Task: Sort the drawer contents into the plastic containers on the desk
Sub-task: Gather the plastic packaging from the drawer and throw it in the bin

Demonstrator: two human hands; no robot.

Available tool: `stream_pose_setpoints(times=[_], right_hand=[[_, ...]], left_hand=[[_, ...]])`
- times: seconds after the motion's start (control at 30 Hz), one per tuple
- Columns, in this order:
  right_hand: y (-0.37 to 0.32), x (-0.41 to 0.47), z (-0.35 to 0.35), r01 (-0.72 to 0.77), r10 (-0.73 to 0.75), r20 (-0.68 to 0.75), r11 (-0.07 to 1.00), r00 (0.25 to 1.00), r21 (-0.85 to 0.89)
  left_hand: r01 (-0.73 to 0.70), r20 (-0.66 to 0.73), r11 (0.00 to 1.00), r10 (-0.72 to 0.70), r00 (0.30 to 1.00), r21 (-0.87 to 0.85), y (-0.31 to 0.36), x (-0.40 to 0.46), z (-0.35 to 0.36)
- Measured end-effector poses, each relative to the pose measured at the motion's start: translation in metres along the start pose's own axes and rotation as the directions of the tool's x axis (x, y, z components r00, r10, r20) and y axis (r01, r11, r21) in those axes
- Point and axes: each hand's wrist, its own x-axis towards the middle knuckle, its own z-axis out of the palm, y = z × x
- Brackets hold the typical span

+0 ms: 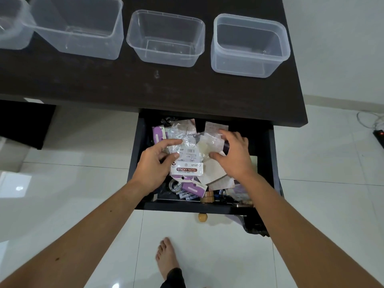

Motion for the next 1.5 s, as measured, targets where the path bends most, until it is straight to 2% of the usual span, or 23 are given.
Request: stream_pose_setpoints(times=[0.13,0.27,0.43,0.57,0.73,0.9,1.0,1.1,1.17,1.27,1.37,1.5], right_hand=[[0.004,0.002,-0.007,0.034,-0.030,-0.073,0.998,0.997,0.061],[0.004,-0.002,-0.021,0.038,-0.020,-0.082,0.974,0.996,0.221],[0.004,-0.019,-0.043,0.020,-0.015,-0.016,0.903,1.000,0.429],[-0.001,-0.032,-0.052,-0.012,-0.067,0.124,0.835,0.990,0.549],[-0.007,-0.037,-0.038,-0.069,-0.075,0.271,0.873,0.960,0.483],[-0.013,-0.036,-0.022,-0.121,-0.047,0.346,0.885,0.937,0.449],[-0.015,-0.037,-0.020,-0.102,-0.045,0.307,0.890,0.951,0.445],[-0.003,-0.035,-0.026,0.021,-0.089,0.173,0.932,0.981,0.363],[0.010,-0.031,-0.029,0.139,-0.163,0.105,0.969,0.981,0.205],[0.023,-0.027,-0.023,0.244,-0.233,0.168,0.968,0.958,-0.052],[0.026,-0.025,-0.017,0.239,-0.214,0.189,0.964,0.958,-0.118],[0.027,-0.026,-0.020,0.177,-0.168,0.144,0.983,0.975,-0.050]], left_hand=[[-0.012,-0.033,0.999,0.013,0.999,0.035,-0.001,0.002,0.000],[-0.026,-0.068,0.998,0.029,0.997,0.052,0.001,0.002,0.001],[-0.053,-0.101,0.997,0.059,0.993,0.059,0.008,-0.001,0.002],[-0.070,-0.104,0.997,0.073,0.992,0.032,0.008,0.001,0.002],[-0.098,-0.079,0.995,0.096,0.992,-0.027,0.011,-0.001,0.002],[-0.086,0.020,0.993,0.088,0.996,-0.081,0.019,-0.007,0.004],[-0.111,0.037,0.992,0.113,0.993,-0.057,0.018,-0.008,0.007],[-0.134,-0.010,0.991,0.134,0.991,-0.007,0.012,-0.004,-0.001],[-0.129,-0.038,0.991,0.130,0.991,0.035,0.008,-0.002,-0.006],[-0.114,-0.046,0.986,0.120,0.992,0.118,0.004,-0.002,-0.006],[-0.091,-0.074,0.981,0.105,0.992,0.169,0.004,-0.003,-0.005],[-0.096,-0.114,0.983,0.114,0.987,0.158,0.005,-0.002,-0.004]])
